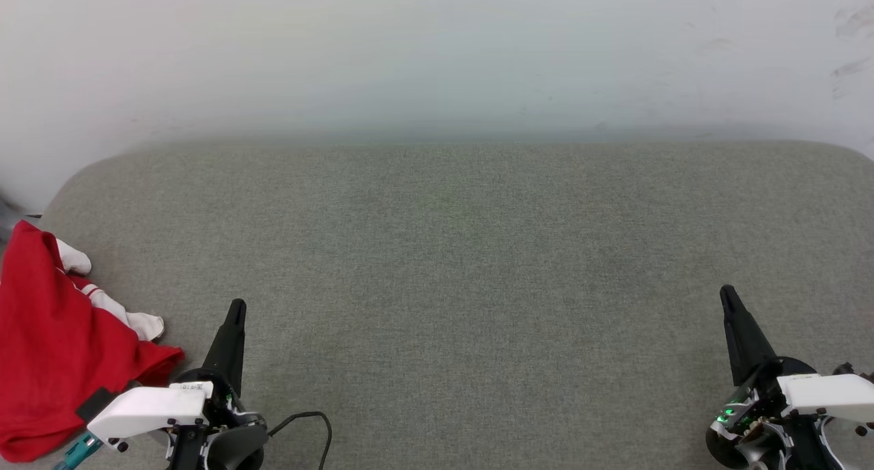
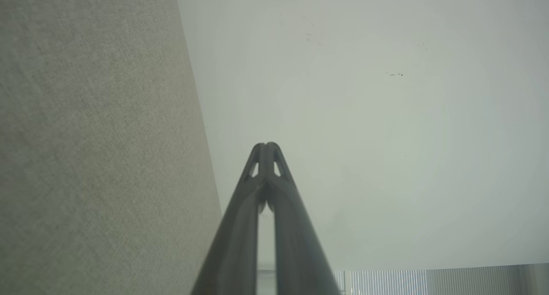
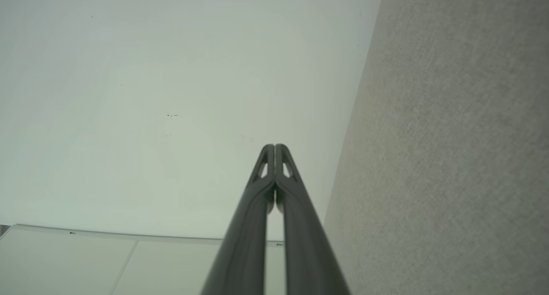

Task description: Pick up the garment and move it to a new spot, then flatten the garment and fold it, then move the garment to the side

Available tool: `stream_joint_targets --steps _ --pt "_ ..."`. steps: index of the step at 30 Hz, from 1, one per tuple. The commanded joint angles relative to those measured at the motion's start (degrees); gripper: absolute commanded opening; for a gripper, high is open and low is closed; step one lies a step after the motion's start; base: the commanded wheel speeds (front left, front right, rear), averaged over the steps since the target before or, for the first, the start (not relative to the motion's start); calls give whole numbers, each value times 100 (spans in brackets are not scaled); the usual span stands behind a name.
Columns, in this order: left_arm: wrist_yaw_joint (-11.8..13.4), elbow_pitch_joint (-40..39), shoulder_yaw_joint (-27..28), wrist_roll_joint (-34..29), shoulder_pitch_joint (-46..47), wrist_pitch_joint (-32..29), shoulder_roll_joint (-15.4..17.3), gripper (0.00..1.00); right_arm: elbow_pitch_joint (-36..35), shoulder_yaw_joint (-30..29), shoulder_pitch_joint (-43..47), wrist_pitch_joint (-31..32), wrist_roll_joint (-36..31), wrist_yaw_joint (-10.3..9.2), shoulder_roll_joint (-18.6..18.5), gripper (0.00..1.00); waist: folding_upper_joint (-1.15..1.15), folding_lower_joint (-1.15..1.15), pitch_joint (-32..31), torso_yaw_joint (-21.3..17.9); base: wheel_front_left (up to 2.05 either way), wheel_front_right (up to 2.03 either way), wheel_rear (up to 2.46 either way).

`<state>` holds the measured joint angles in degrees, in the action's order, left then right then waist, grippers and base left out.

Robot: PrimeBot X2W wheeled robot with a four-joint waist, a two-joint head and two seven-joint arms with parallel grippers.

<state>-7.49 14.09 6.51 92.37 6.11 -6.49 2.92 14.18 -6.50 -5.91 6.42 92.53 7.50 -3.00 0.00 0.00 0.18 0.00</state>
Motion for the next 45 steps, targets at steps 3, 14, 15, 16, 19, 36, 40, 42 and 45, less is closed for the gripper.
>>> stream_joint_targets --steps 3,14,15,16,19,36,40,42,45 --pt "-11 -7 16 10 31 -25 -13 0 3 3 -79 11 -25 -2 22 0 0 0 0 0 0 0 0" --pt "-11 -7 16 10 31 -25 -13 0 3 3 -79 11 -25 -2 22 0 0 0 0 0 0 0 0" --pt "-11 -7 16 10 31 -25 -13 0 3 3 -79 11 -24 -2 22 0 0 0 0 0 0 0 0" --pt "-11 -7 16 10 31 -25 -13 0 3 3 -79 11 -25 -2 22 0 0 0 0 0 0 0 0" --pt "-11 -7 16 10 31 -25 -13 0 3 3 -80 11 -25 -2 22 0 0 0 0 0 0 0 0" --pt "1 -262 -284 -75 -42 305 -6 100 -268 154 198 -280 -136 -1 -3 100 0 0 6 -2 0 0 0" --pt "1 -436 -343 -215 -46 414 -5 100 -421 212 231 -397 -246 -1 -19 100 0 0 6 -1 0 0 0" --pt "1 -528 -365 -258 -49 466 -5 100 -496 245 246 -452 -314 -1 -32 100 0 0 5 -2 0 0 0" --pt "1 -634 -409 -404 -57 542 -5 100 -599 285 269 -531 -435 -1 -56 100 0 0 3 -2 0 0 0"
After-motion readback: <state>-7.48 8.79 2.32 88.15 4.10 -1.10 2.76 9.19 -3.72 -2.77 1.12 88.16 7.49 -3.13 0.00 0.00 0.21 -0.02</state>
